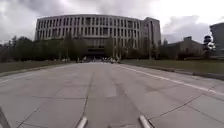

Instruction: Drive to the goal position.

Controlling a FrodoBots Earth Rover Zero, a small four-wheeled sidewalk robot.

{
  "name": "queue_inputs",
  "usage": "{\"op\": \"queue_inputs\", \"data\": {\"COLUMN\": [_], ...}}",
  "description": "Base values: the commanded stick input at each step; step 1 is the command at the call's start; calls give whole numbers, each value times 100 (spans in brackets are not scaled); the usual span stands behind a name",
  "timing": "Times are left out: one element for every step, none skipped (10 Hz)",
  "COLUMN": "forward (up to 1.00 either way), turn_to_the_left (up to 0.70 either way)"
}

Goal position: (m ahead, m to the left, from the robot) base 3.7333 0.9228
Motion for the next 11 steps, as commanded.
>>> {"op": "queue_inputs", "data": {"forward": [70, 70, 70, 70, 70, 70, 70, 70, 70, 70, 70], "turn_to_the_left": [1, 1, 1, 1, 1, 1, 1, 1, 1, 1, 1]}}
